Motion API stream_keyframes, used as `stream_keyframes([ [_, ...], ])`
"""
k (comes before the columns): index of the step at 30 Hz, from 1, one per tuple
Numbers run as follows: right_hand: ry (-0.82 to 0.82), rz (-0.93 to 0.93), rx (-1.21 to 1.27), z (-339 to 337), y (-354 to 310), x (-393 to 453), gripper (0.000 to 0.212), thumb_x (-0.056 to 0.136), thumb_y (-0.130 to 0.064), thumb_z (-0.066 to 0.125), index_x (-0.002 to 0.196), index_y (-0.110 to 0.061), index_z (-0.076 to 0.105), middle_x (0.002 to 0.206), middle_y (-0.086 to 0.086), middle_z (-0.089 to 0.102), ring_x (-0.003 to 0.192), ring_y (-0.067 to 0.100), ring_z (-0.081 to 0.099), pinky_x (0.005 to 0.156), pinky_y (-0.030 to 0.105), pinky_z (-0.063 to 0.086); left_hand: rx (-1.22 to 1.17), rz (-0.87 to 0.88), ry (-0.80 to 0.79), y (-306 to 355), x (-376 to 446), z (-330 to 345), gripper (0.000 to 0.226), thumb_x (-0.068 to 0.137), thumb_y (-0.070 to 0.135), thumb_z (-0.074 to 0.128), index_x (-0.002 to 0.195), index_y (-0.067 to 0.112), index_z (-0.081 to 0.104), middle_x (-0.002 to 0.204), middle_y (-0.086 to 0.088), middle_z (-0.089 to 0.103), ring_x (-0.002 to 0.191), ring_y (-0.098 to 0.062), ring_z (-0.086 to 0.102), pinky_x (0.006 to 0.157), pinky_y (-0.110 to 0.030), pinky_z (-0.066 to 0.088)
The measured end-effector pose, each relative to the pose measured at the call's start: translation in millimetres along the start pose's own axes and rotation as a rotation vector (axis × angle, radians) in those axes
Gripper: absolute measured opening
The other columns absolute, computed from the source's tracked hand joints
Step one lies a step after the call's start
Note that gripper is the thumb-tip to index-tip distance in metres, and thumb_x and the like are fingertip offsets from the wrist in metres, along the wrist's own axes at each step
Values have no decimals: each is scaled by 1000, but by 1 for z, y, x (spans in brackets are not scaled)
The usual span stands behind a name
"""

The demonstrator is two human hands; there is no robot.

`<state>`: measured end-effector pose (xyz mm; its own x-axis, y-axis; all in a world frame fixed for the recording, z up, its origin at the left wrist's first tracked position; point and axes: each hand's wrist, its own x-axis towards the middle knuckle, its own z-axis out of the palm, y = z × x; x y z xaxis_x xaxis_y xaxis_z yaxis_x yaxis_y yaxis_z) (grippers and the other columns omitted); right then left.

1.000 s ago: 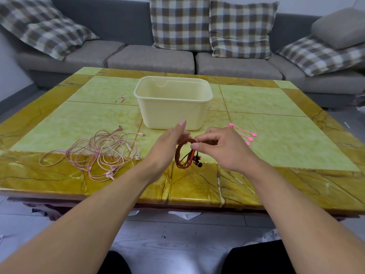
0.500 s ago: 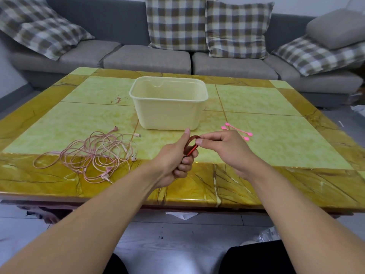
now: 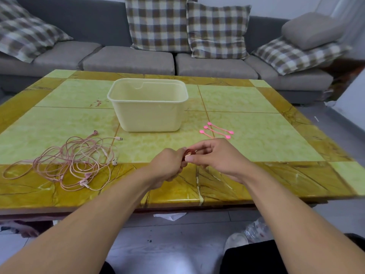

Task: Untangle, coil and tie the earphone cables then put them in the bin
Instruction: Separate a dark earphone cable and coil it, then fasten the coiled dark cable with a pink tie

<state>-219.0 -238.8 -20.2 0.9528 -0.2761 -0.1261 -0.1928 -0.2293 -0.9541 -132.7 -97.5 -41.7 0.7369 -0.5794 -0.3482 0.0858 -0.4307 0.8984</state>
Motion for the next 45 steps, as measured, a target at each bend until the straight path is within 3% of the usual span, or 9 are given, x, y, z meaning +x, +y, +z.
stream_keyframes([
  [4, 121, 7, 40, 1, 6, 5, 14, 81, -18, 85, 90, -10, 79, 81, 10, 76, 65, 11, 63, 62, 23, 53, 14, 15, -14, 4, 2, 4, 53, 106, 44, 38, 61, 18, 50, 45, 8, 40, 41, -12, 30, 44, -25, 21],
  [9, 232, 108, 250, 1, 9, 22, 15, 86, -14, 81, 93, -2, 78, 78, 8, 72, 68, 16, 64, 63, 24, 54, 133, 135, 180, 11, 6, 5, 58, 107, 43, 38, 63, 13, 60, 54, 3, 51, 47, -14, 41, 51, -28, 31],
  [12, 175, 151, 245, -2, 10, 30, 19, 86, -17, 81, 97, -2, 78, 80, 8, 72, 67, 14, 63, 63, 23, 53, 154, 134, 222, 10, 13, 5, 54, 109, 37, 37, 68, 10, 61, 60, -1, 53, 54, -20, 43, 55, -32, 30],
  [22, 104, 36, -96, -3, 13, 52, 12, 83, -19, 84, 90, -10, 79, 71, -2, 73, 62, 7, 65, 65, 22, 55, 78, -59, 146, -1, 36, 0, 53, 107, 49, 35, 68, 17, 53, 49, 10, 49, 52, -12, 40, 55, -29, 30],
  [27, 94, 5, -161, -10, 14, 59, 10, 82, -22, 85, 88, -16, 80, 72, -2, 74, 61, 4, 63, 63, 22, 53, -78, -189, 7, 4, 41, -8, 56, 106, 53, 32, 71, 16, 56, 53, 5, 45, 46, -12, 37, 44, -24, 25],
  [30, 107, -39, -209, -3, 9, 59, 9, 83, -22, 84, 87, -15, 79, 74, 1, 75, 61, 5, 63, 61, 21, 53, -54, -173, 37, 3, 41, -7, 58, 104, 59, 34, 67, 18, 52, 50, 8, 44, 41, -10, 36, 40, -21, 25],
  [38, 143, 67, 73, -8, 16, 66, 14, 89, -31, 77, 87, -17, 79, 83, -2, 75, 74, 13, 66, 70, 27, 54, -4, -17, 152, -3, 44, -11, 56, 105, 53, 38, 63, 18, 54, 49, 9, 46, 48, -13, 36, 53, -29, 28],
  [42, 475, 4, -491, -35, 41, 85, 19, 95, -29, 71, 109, -20, 78, 119, -9, 72, 114, 7, 64, 102, 31, 49, -10, -74, 181, -11, 40, -18, 53, 106, 50, 39, 68, 17, 55, 57, 5, 49, 51, -13, 39, 52, -28, 30],
  [45, 491, 138, -799, -52, 63, 92, 22, 92, -29, 73, 112, -23, 78, 118, 3, 73, 106, 26, 67, 90, 36, 55, -33, -71, 178, -11, 36, -22, 55, 105, 52, 37, 67, 17, 53, 53, 6, 47, 46, -11, 37, 47, -26, 28],
])
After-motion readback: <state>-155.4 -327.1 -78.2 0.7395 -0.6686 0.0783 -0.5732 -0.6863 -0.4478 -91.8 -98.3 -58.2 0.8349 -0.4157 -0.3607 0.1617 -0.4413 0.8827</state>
